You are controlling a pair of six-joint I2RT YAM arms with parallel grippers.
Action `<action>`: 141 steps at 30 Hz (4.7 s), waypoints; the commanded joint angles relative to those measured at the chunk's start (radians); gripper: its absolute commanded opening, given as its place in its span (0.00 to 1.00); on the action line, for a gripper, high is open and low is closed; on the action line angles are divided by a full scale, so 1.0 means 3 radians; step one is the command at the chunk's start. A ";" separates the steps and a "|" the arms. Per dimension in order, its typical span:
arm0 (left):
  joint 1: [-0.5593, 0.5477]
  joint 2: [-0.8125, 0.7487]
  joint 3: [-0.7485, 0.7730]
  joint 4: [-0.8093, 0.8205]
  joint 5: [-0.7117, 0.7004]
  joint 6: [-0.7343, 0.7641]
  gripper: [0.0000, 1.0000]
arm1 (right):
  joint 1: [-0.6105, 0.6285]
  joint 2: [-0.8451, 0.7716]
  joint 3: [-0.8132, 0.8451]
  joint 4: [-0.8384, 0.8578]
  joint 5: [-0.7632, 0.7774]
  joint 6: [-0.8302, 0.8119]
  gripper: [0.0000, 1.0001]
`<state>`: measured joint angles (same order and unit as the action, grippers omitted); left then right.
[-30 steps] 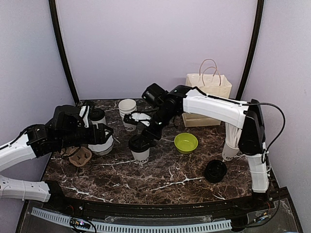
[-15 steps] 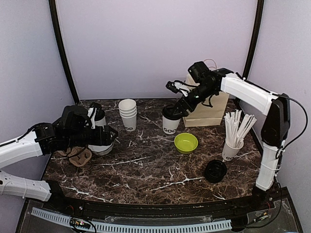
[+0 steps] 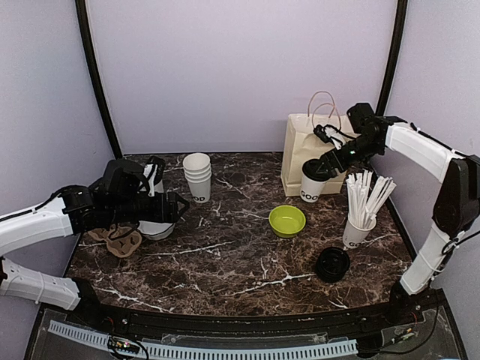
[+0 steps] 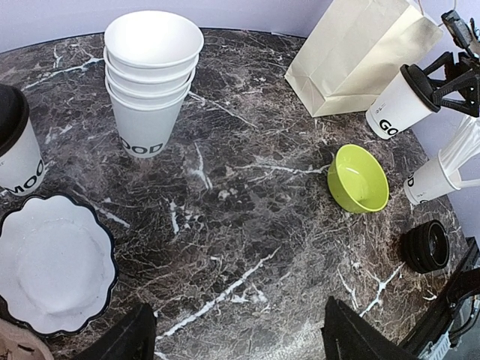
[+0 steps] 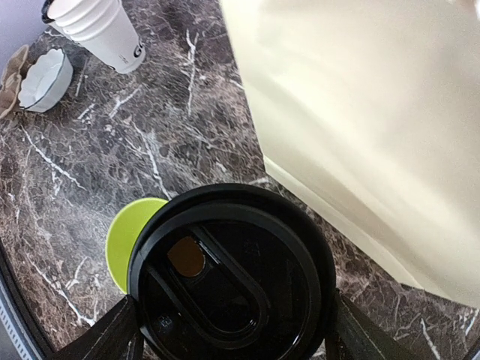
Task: Pack the takeout coffee
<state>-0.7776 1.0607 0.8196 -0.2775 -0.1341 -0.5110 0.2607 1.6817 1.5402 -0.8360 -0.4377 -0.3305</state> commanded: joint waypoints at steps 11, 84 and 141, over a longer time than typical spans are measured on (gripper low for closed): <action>0.0005 0.0061 0.0114 0.0105 0.0116 0.0001 0.79 | -0.0097 0.0104 -0.0465 0.0444 0.0228 -0.0044 0.72; 0.0002 0.0169 0.0353 -0.0027 0.0557 0.0103 0.70 | -0.0117 0.0600 0.1579 0.1112 0.0179 0.0011 0.00; 0.0005 -0.1044 0.0776 -0.1000 -0.1077 0.0090 0.75 | 0.1999 0.0404 0.2326 0.0276 0.0385 -0.0530 0.00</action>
<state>-0.7776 0.7521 1.0164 -0.5442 -0.4397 -0.4995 0.8413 1.7714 2.2250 -0.8436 -0.3836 -0.5671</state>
